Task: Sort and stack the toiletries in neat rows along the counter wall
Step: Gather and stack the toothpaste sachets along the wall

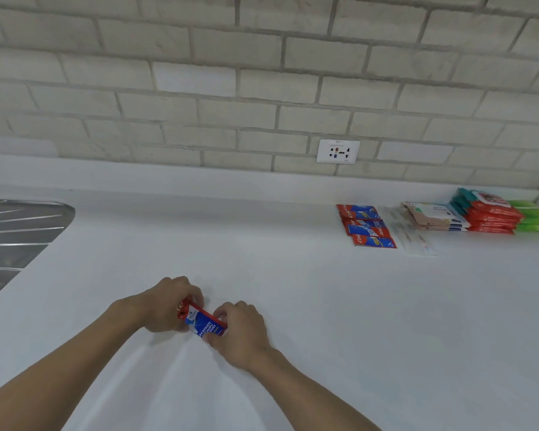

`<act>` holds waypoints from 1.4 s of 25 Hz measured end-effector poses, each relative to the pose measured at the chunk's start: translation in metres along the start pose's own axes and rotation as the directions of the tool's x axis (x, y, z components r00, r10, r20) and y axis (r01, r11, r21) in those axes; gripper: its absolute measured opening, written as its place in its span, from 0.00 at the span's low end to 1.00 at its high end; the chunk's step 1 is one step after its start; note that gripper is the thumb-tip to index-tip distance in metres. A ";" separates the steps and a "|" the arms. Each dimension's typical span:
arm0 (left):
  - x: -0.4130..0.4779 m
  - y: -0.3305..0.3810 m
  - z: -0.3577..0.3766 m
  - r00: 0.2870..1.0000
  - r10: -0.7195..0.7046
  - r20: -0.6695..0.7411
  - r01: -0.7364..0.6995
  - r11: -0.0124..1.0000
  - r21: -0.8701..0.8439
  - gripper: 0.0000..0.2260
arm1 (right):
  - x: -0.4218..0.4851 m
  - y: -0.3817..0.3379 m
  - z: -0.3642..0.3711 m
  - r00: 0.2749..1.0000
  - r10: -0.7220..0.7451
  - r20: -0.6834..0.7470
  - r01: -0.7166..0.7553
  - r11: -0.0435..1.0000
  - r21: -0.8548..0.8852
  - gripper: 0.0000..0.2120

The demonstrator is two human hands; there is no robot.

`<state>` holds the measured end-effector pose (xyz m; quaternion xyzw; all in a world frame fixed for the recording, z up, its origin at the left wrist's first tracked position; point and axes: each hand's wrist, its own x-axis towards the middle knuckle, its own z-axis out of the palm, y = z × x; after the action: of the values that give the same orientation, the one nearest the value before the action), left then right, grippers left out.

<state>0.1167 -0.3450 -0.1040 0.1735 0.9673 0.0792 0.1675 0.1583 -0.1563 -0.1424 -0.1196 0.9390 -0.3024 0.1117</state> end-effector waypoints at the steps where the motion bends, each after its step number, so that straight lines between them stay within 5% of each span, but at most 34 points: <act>1: 0.001 0.001 0.000 1.000 -0.007 0.002 0.007 1.000 -0.004 0.18 | 0.002 0.002 -0.001 1.000 0.020 0.009 -0.020 0.999 0.029 0.23; 9: 0.005 0.014 -0.006 0.999 -0.030 0.029 0.028 0.996 0.081 0.08 | 0.001 0.020 -0.020 0.997 0.078 0.002 -0.075 0.941 0.331 0.08; 14: 0.015 0.022 -0.012 0.998 0.061 0.023 -0.056 0.981 -0.185 0.03 | -0.002 0.038 -0.048 0.979 0.201 -0.035 -0.157 0.854 0.496 0.02; 35: 0.172 0.163 -0.045 0.989 0.107 -0.101 -0.143 0.859 -0.492 0.08 | 0.038 0.193 -0.198 0.886 0.443 -0.138 -0.291 0.762 0.578 0.11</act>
<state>-0.0003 -0.1359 -0.0784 0.1838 0.9062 0.3424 0.1668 0.0363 0.0917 -0.1059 0.1465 0.8255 -0.5404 0.0712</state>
